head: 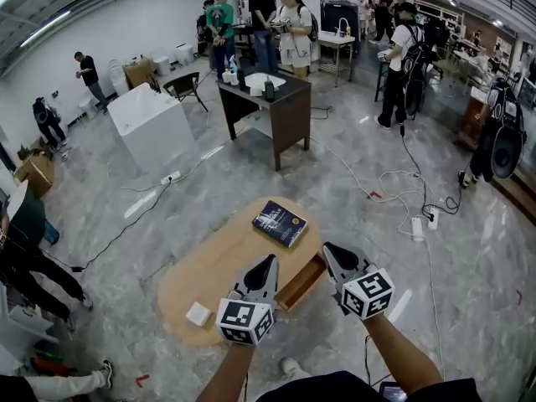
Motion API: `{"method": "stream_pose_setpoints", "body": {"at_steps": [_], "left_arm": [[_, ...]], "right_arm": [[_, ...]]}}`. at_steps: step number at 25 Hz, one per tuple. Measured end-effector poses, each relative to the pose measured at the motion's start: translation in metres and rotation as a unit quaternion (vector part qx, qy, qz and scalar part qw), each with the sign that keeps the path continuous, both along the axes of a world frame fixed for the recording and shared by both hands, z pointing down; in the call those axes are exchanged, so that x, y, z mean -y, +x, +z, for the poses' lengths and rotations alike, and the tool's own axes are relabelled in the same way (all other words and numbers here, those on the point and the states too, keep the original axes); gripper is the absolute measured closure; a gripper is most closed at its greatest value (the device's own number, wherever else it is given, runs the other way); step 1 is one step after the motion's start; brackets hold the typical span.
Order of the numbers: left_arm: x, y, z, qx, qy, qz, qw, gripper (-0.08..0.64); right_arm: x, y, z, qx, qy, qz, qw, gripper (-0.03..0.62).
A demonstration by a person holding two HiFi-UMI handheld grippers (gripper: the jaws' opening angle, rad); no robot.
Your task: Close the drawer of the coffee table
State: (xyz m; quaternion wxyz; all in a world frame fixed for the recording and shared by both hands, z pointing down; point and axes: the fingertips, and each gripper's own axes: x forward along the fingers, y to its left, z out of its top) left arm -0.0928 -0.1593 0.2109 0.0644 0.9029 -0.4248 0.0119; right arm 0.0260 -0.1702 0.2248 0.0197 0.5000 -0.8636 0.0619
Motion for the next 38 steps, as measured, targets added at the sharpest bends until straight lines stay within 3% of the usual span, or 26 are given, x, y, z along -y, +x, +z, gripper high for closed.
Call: {"method": "stream_pose_setpoints", "body": {"at_steps": [11,18,29,38], "left_arm": [[0.018,-0.001,0.029,0.007,-0.026,-0.016,0.9995,0.558],[0.022,0.016,0.034,-0.005,-0.028,-0.027,0.9992,0.558],[0.033,0.042,0.073,0.01,-0.054,-0.045,0.9974,0.557],[0.036,0.066,0.106,-0.012,-0.078,-0.043,0.996,0.558]], "right_arm": [[0.007,0.017,0.019,-0.004,-0.018,0.006,1.0,0.58],[0.015,0.034,0.032,-0.009,-0.032,-0.008,0.999,0.58],[0.03,0.057,0.067,-0.022,-0.058,-0.025,0.998,0.58],[0.029,0.068,0.102,-0.032,-0.083,-0.04,0.995,0.58]]}}
